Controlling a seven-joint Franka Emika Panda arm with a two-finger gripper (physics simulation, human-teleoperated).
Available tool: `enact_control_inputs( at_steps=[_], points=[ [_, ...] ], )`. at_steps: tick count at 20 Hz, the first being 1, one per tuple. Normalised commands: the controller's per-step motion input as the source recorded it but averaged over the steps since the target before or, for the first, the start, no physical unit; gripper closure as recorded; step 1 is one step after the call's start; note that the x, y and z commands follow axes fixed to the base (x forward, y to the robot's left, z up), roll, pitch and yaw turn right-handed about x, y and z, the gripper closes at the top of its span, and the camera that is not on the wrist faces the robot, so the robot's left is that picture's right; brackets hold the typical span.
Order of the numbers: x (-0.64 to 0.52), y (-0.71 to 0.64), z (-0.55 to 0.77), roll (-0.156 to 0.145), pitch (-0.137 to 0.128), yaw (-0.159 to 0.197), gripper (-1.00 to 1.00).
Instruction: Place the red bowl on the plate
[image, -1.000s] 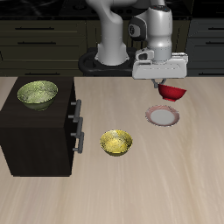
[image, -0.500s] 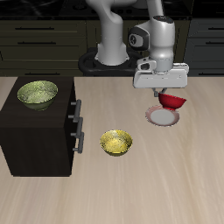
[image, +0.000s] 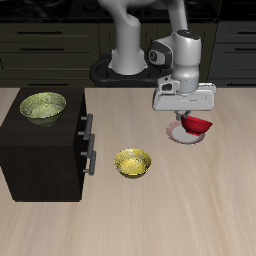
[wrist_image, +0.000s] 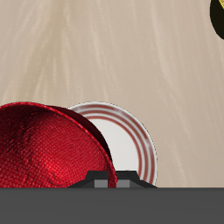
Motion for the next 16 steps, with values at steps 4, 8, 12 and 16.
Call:
enact_control_inputs(
  at_steps=[4,8,12,16],
  points=[
    [0.06,0.01,-0.19,-0.001,0.017,0.029,1.00],
    [0.06,-0.06,-0.22,-0.035,0.052,0.010,-1.00],
    [-0.02,-0.05,-0.13,-0.016,0.047,-0.010,-1.00],
    [-0.02,-0.07,0.00,-0.012,0.022,-0.018,-1.00]
  ],
)
